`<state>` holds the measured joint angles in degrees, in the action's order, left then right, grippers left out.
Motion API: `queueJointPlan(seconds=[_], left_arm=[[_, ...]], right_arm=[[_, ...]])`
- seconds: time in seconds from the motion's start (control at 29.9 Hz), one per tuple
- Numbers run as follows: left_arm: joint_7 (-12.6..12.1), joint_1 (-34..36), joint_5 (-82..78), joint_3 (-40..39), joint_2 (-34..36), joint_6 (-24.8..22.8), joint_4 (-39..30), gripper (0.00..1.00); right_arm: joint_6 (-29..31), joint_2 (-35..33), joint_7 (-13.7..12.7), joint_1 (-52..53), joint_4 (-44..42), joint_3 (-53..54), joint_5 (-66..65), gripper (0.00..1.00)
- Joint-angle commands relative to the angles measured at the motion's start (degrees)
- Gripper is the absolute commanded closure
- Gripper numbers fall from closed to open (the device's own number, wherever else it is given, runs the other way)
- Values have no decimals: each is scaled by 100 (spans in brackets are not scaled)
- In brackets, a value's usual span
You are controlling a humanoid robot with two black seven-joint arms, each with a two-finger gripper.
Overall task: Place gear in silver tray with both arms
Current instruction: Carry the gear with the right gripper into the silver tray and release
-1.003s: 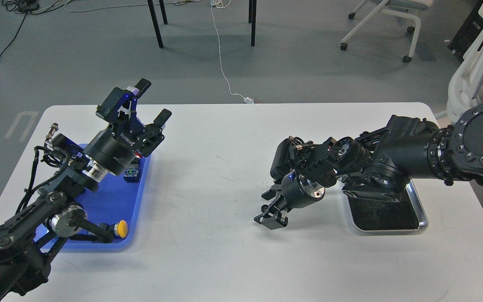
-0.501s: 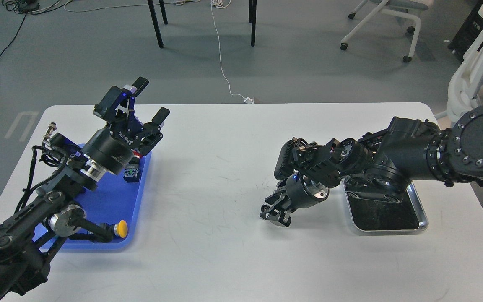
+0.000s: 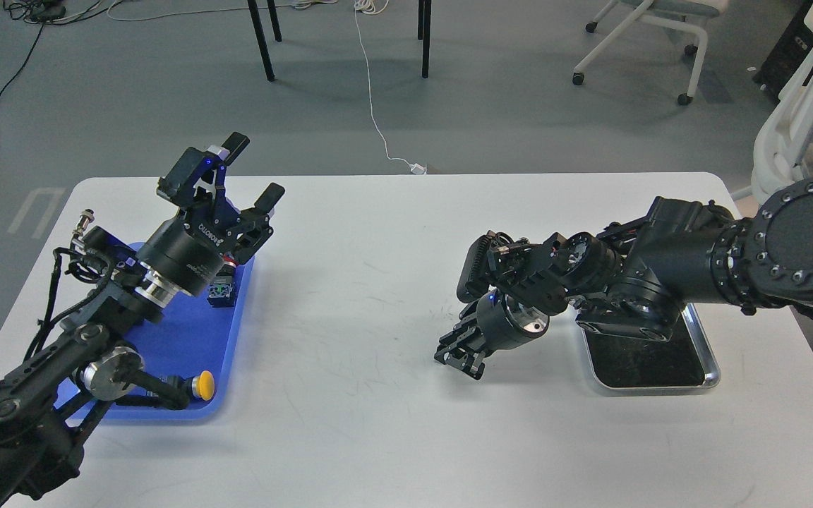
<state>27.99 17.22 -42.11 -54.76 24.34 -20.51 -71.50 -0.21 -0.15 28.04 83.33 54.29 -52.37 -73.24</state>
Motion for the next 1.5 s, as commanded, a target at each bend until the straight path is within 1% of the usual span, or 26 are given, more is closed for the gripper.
queueJointPlan(seconds=[0.0, 0.13, 0.3, 0.43, 0.6, 0.77, 0.9, 1.04, 1.37, 1.44, 1.47], left_arm=[[1, 1, 1, 0, -8, 3, 5, 2], [1, 1, 1, 9, -26, 3, -4, 2], [1, 18, 1, 9, -44, 3, -4, 2], [1, 27, 1, 35, -61, -5, -4, 2], [1, 27, -8, 44, -61, -32, -4, 2], [1, 27, -8, 36, -96, -32, -4, 2], [1, 27, -8, 35, -105, -32, -4, 2], [1, 27, -17, 35, -105, -32, -4, 2], [1, 27, -43, 53, -114, -23, -4, 2], [1, 27, -43, 44, -105, -23, -4, 2], [1, 27, -43, 53, -105, -23, -4, 2]], right_arm=[[-14, -230, -4, 209, 29, 33, 3, 83], [-32, -739, -4, 499, 231, 139, 3, 83], [-14, -1828, -4, 781, 696, 130, -50, 82], [3, -2742, -4, 755, 838, -27, -365, 82], [-5, -3525, -4, 440, 838, -160, -612, 82], [-5, -3781, -4, 9, 820, -151, -612, 82], [-5, -3790, -4, -238, 794, -142, -612, 82], [-14, -3773, -4, -264, 785, -116, -604, 81], [-41, -3641, -4, -501, 723, -46, -595, 77], [-41, -3641, -4, -502, 723, -37, -595, 73], [-41, -3649, -4, -510, 723, -28, -595, 65]])
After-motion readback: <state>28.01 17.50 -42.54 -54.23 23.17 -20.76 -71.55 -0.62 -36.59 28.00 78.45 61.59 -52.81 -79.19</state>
